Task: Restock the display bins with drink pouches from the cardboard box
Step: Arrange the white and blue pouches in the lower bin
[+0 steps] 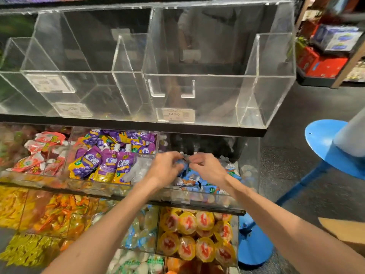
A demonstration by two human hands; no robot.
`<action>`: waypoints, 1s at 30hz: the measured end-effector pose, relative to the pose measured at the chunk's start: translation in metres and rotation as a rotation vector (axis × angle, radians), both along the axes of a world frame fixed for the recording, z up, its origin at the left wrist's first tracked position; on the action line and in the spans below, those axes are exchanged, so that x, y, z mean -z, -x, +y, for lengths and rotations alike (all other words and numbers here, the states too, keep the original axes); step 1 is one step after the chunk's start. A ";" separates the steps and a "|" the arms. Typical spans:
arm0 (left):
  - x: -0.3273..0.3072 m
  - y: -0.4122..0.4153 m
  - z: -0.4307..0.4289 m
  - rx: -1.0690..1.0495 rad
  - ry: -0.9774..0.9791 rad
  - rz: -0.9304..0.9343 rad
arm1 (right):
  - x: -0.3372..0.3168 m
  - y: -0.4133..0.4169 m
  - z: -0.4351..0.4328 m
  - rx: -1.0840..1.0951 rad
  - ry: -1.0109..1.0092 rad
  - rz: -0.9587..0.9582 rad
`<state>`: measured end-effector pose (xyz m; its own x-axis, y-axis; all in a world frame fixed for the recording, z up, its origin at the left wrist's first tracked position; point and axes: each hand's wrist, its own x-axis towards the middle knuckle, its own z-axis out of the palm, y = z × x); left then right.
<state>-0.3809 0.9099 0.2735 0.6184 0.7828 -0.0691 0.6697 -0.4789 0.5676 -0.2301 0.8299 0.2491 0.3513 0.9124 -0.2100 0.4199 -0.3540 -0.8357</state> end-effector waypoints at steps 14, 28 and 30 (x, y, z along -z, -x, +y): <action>0.016 -0.167 -0.257 0.807 0.271 -0.367 | 0.008 -0.030 -0.396 1.080 -0.125 -0.102; 0.174 -0.320 -0.511 1.275 0.381 0.464 | 0.171 -0.071 -0.652 1.536 0.476 0.272; 0.198 -0.330 -0.527 1.302 0.343 0.579 | 0.190 -0.086 -0.665 1.469 0.580 0.303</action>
